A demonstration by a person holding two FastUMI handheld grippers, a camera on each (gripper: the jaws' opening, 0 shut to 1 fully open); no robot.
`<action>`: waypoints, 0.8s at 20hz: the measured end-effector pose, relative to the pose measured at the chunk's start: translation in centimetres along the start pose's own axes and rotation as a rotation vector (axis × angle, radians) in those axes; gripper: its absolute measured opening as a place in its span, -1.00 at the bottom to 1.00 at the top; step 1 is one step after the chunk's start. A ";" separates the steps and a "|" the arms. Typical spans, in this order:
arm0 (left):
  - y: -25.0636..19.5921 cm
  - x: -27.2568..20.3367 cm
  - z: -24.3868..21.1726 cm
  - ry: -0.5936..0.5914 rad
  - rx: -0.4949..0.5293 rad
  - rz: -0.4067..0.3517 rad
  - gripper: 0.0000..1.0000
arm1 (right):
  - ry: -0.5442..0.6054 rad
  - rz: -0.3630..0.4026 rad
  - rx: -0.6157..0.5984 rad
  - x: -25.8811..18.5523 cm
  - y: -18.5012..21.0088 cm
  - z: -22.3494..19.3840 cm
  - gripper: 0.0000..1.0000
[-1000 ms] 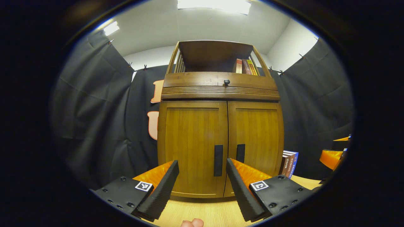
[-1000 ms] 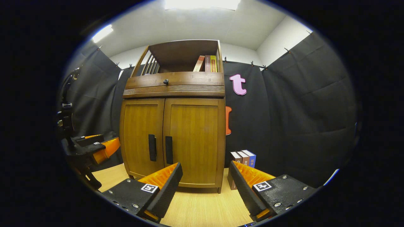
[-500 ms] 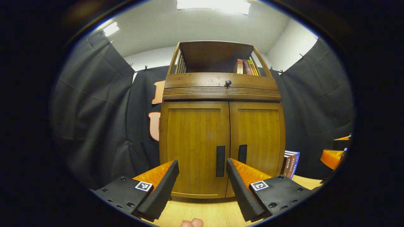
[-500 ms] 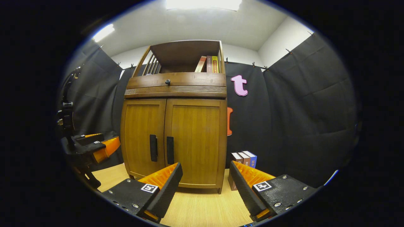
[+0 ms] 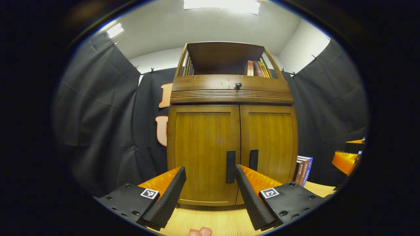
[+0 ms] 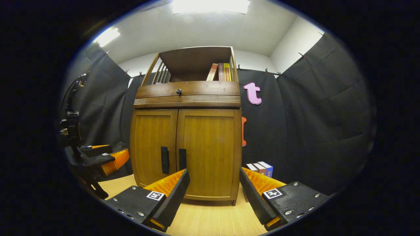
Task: Open the right door of the double-door shoe cabinet with the right hand, and open the left door with the left hand.
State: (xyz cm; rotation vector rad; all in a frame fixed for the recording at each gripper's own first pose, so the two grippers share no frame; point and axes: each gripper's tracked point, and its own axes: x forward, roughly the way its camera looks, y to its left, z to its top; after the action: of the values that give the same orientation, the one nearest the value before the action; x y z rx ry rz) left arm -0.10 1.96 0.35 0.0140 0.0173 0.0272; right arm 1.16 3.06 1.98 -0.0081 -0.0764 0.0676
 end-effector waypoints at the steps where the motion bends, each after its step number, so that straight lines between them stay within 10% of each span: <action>1: 0.3 -0.1 -0.1 0.008 0.001 0.009 0.94 | -0.006 0.013 -0.016 0.5 0.4 0.2 0.87; 16: 6.6 -2.6 -1.1 0.037 -0.012 0.127 0.90 | 0.025 0.100 0.098 18.5 6.3 -3.1 0.87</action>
State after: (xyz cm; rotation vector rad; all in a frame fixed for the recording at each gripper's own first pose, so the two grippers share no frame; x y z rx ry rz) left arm -2.87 8.54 -0.65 0.0023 0.0536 0.1546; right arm 19.34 10.54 0.21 0.0854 -0.0480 0.1709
